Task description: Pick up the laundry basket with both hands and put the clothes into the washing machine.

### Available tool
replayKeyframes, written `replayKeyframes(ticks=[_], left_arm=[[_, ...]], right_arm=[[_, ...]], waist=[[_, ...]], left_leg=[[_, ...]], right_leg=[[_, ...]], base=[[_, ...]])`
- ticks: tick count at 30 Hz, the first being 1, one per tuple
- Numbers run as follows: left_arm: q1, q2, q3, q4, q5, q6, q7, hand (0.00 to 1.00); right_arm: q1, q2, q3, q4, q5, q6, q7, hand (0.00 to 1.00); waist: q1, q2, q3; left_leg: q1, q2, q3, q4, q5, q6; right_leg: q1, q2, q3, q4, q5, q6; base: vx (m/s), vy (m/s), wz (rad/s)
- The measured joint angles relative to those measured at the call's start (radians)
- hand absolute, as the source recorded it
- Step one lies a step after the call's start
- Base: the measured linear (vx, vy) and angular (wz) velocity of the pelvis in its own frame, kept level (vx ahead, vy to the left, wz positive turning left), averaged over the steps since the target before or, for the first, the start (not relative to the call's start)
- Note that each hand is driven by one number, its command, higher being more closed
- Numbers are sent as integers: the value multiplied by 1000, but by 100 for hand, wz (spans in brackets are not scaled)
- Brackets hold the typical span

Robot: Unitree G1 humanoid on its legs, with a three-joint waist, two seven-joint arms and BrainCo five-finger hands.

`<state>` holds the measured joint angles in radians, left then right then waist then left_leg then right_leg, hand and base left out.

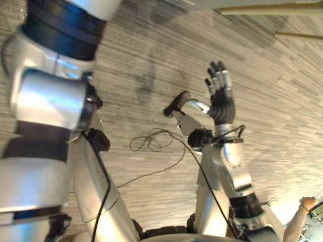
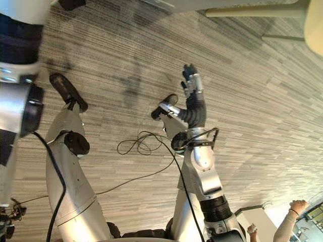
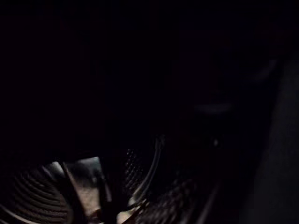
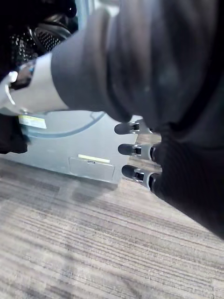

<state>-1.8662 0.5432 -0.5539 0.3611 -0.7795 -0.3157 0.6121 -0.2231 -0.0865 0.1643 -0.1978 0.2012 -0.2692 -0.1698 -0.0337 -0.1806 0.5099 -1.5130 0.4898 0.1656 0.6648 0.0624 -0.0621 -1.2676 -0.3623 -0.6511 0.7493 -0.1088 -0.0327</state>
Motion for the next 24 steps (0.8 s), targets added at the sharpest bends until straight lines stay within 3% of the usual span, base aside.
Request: replayKeyframes(ticks=[1,5,6,8,12,18,24], left_arm=[[-11,4,-19,0,53,15,-1,100],[-31,-4,-134,-5,509,148,3,100],[-25,-9,-146,-5,567,161,4,100],[27,-31,-169,-11,818,214,6,100],[103,-30,-192,-11,1078,295,5,100],[92,-30,-223,66,1304,373,4,100],[-89,-24,-301,200,1362,415,-4,100]], right_arm=[[7,2,-4,-1,5,-2,0,0],[21,39,33,5,44,-35,3,0],[21,44,46,6,46,-38,3,0],[19,50,92,16,66,-49,25,0],[12,52,117,19,106,-85,39,0],[11,43,135,16,177,-123,41,0],[27,47,216,-90,377,-164,105,0]], waist=[[0,0,0],[-1,0,0],[-1,1,0],[1,1,1],[-1,1,1],[-8,1,1],[-8,1,1]], left_leg=[[-12,0,-1,18,-10,4],[-82,-6,-11,134,-63,35],[-89,-7,-11,143,-65,39],[-106,-18,-12,162,-69,44],[-133,-18,-5,174,-79,44],[-172,-7,1,190,-72,48],[-180,0,20,171,-71,46]], right_leg=[[-8,-7,3,12,-4,2],[-75,-62,45,104,-24,15],[-82,-66,50,114,-28,18],[-102,-87,59,143,-37,17],[-149,-93,82,156,-38,19],[-201,-91,93,171,-32,10],[-225,-79,91,151,-28,6]], base=[[0,0,0],[-10,10,2],[-20,20,14],[-21,8,14],[-24,3,-3],[-18,1,-13],[-7,1,-10]])
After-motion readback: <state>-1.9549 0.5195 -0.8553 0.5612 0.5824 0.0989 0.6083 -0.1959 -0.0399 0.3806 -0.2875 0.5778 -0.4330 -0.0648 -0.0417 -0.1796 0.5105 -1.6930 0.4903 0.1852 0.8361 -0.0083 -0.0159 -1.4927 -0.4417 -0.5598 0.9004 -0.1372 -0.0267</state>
